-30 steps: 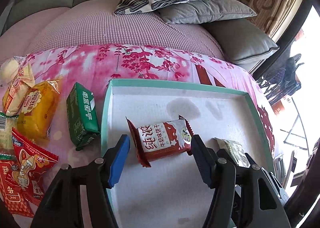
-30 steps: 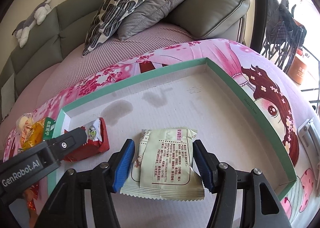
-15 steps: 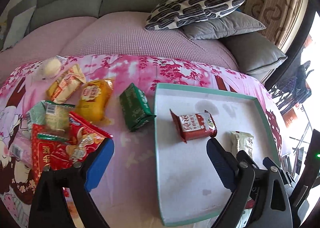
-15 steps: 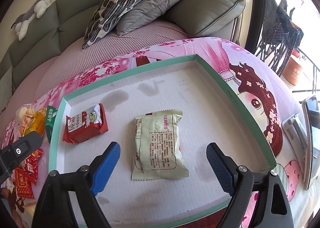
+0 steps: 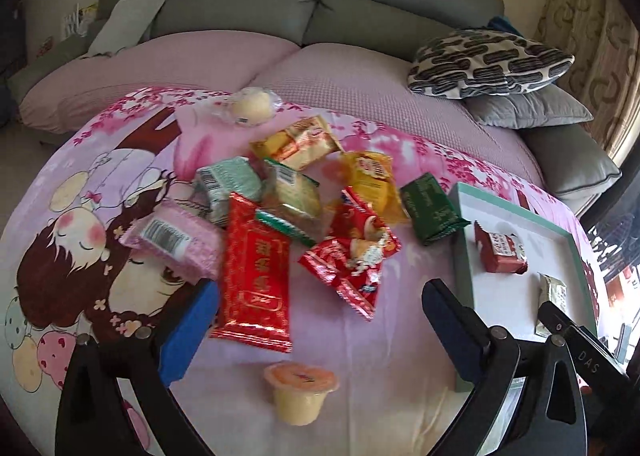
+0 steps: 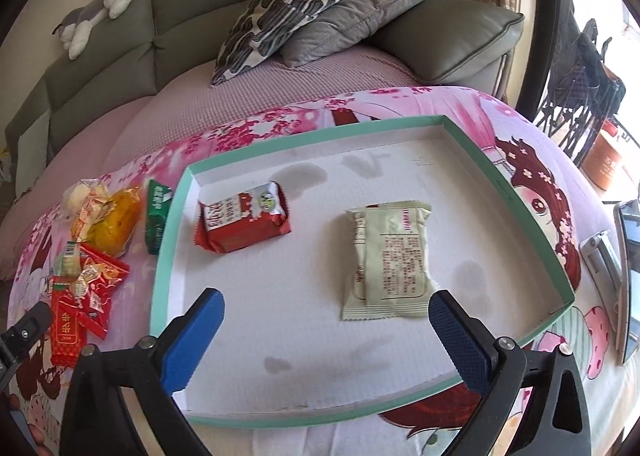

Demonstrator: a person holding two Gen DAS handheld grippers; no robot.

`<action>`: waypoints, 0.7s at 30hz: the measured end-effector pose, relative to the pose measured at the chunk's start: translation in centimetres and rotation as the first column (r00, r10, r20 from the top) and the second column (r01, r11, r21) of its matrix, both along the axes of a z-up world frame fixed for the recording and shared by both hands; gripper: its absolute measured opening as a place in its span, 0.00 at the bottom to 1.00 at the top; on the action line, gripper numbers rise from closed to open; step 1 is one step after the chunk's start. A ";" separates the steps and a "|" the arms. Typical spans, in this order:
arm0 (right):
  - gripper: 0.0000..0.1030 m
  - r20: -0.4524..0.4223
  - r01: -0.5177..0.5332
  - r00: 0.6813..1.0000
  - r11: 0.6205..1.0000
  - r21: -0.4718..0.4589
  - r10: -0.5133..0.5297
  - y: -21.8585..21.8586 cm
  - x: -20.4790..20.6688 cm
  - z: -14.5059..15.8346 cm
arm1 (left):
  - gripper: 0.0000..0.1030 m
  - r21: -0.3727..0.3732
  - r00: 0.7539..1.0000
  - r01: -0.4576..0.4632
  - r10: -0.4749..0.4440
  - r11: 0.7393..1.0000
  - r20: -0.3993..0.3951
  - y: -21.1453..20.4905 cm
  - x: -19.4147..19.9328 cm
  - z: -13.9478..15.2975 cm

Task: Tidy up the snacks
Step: 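Lower both packets into the tray and open both tools, then grasp the yellow jelly cup with the right tool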

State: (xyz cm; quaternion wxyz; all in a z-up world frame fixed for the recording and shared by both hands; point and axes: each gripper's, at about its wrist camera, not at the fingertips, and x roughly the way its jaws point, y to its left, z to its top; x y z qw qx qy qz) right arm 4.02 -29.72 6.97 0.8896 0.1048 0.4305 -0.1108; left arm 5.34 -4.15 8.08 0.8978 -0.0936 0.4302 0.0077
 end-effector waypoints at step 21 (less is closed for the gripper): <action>1.00 -0.025 -0.466 0.883 0.883 0.062 0.468 17.0 -1.3 -0.9 | 0.98 0.126 0.951 -0.219 0.240 0.968 -0.194 9.3 -1.7 -2.6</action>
